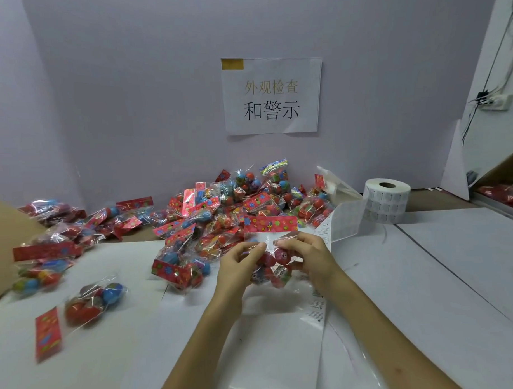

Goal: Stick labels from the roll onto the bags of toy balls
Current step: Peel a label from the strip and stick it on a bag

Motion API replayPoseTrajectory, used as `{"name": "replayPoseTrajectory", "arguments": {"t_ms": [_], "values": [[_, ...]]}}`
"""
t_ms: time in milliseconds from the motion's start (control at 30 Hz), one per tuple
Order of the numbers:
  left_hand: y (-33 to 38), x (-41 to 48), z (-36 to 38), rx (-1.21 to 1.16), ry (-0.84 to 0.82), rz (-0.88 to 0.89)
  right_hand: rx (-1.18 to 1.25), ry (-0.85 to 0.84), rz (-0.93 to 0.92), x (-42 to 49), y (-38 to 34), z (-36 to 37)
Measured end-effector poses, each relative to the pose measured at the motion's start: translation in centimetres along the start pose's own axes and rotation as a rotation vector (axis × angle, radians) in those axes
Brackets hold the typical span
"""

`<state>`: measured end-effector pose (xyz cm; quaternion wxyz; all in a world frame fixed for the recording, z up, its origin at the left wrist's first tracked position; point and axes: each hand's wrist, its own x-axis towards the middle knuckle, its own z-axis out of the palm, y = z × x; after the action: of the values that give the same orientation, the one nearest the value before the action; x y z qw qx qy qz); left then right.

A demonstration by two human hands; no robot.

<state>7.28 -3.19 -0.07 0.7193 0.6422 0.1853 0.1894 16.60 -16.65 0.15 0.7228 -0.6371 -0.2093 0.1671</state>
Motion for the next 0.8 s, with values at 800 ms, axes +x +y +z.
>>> {"name": "replayPoseTrajectory", "arguments": {"t_ms": [800], "values": [[0.12,0.05,-0.16,-0.017,-0.140,-0.083,-0.020,0.079,0.035,0.40,0.12,-0.44]]}}
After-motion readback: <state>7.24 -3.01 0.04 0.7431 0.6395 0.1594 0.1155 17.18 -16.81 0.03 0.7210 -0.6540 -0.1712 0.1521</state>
